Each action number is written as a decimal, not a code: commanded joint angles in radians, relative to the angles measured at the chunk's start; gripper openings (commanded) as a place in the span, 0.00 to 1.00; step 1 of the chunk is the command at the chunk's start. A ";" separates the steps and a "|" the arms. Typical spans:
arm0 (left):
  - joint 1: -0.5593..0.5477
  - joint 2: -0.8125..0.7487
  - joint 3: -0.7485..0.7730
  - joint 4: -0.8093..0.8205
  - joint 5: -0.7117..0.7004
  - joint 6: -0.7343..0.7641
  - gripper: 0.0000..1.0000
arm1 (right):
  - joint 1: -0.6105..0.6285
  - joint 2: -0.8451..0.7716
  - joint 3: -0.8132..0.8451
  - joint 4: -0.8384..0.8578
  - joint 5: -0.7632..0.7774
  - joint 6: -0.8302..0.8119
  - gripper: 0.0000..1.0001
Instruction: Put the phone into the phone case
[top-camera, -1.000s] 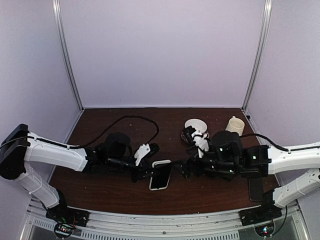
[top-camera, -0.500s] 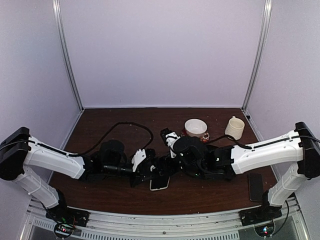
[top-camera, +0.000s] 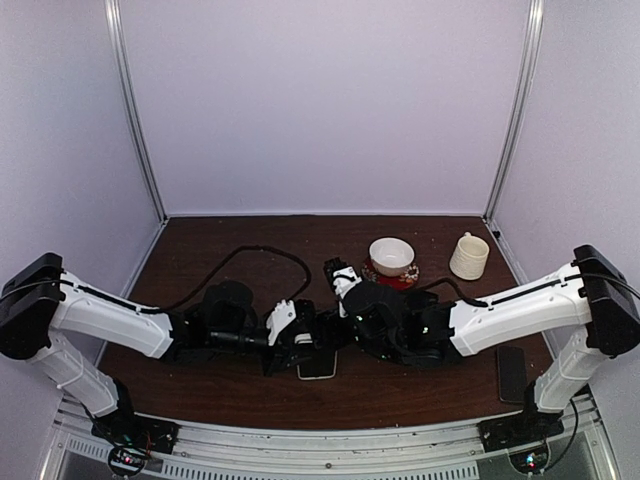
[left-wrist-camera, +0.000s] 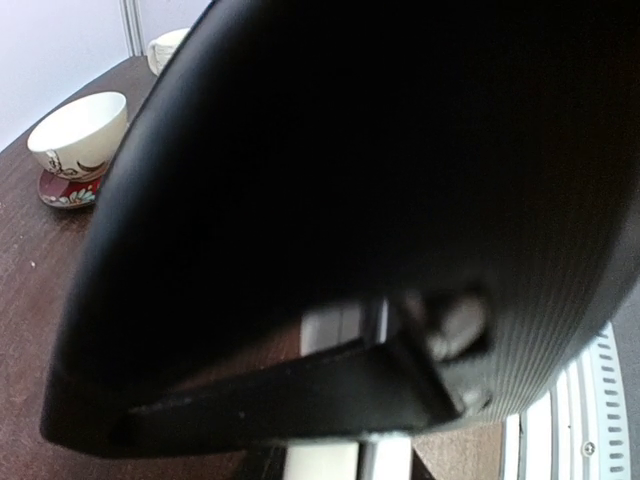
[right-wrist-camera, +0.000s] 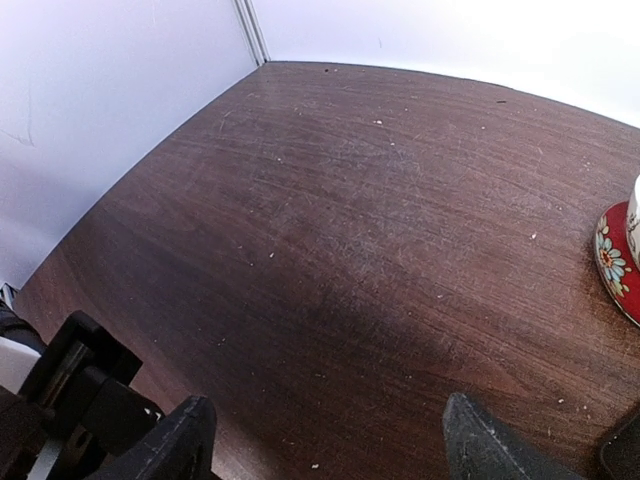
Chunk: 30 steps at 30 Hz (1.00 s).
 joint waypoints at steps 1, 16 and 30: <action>-0.008 0.041 0.062 -0.004 -0.020 0.007 0.27 | 0.010 0.038 -0.040 -0.063 0.017 -0.015 0.80; -0.015 -0.032 0.045 -0.076 0.008 0.088 0.00 | -0.125 -0.283 -0.095 -0.220 -0.551 -0.260 0.96; -0.043 -0.080 0.017 -0.092 0.002 0.152 0.00 | -0.133 -0.348 -0.260 0.019 -0.692 -0.625 0.99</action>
